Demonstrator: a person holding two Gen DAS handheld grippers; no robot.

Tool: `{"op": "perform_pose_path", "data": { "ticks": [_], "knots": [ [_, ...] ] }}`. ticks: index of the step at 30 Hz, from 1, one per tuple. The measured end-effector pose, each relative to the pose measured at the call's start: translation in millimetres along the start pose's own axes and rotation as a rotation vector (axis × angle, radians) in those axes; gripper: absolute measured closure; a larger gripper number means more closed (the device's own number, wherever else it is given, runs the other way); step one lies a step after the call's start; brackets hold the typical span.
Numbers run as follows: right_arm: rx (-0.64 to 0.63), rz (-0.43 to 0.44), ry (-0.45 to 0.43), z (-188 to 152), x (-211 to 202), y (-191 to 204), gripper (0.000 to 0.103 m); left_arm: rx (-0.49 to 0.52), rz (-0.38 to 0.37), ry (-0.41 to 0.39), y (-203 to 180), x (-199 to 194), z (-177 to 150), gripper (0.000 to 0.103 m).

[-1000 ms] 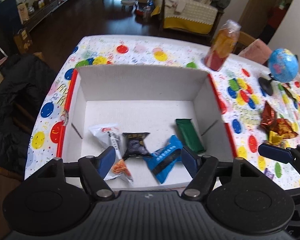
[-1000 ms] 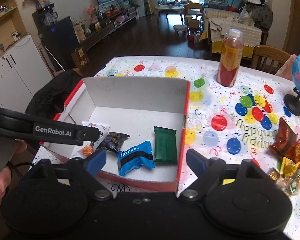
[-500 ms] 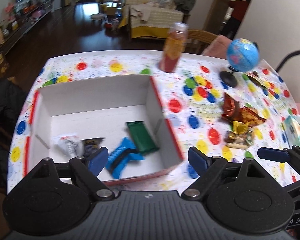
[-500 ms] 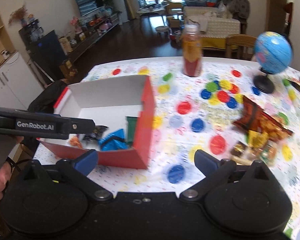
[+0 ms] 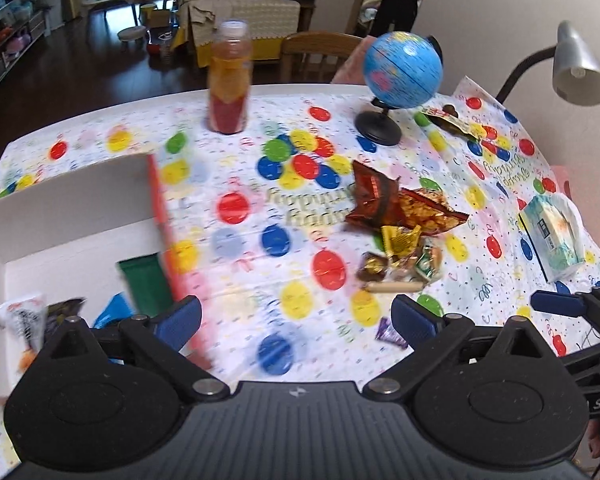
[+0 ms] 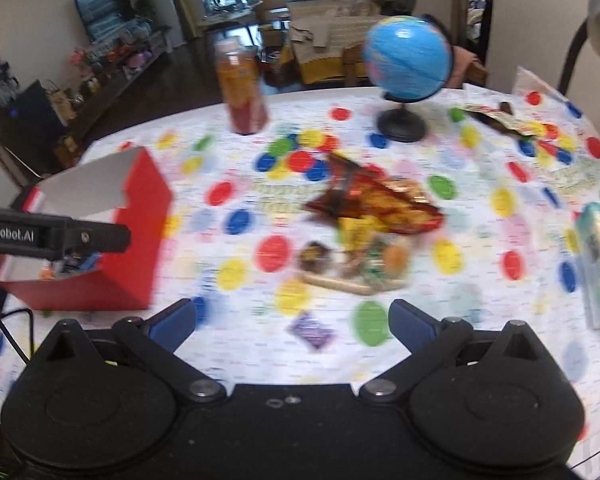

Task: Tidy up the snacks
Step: 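Withdraw both tools from the box back toward the snack pile, then grasp the brown foil bag with the left tool while the right tool reaches toward the red chip bag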

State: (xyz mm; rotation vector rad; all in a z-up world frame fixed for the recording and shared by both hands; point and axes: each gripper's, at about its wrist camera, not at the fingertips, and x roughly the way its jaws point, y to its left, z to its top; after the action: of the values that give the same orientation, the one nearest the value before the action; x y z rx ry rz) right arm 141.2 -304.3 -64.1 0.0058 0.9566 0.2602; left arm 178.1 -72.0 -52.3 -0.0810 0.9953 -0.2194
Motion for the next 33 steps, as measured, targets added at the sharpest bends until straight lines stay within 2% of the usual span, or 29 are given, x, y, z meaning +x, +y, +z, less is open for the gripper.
{"op": "perform_pose_path", "data": {
  "ticks": [7, 14, 24, 33],
  "knots": [
    [0.031, -0.025, 0.020, 4, 12, -52, 0.005, 0.039, 0.021, 0.025, -47, 44, 22, 0.001],
    [0.085, 0.017, 0.047, 10, 35, -88, 0.011, 0.117, 0.074, 0.047, -80, 86, 48, 0.001],
    [0.098, 0.050, 0.093, 24, 78, -115, 0.020, 0.144, 0.137, 0.097, -91, 151, 87, 0.001],
    [0.111, 0.091, 0.148, 34, 120, -123, 0.028, 0.172, 0.114, 0.163, -100, 201, 100, 0.001]
  ]
}}
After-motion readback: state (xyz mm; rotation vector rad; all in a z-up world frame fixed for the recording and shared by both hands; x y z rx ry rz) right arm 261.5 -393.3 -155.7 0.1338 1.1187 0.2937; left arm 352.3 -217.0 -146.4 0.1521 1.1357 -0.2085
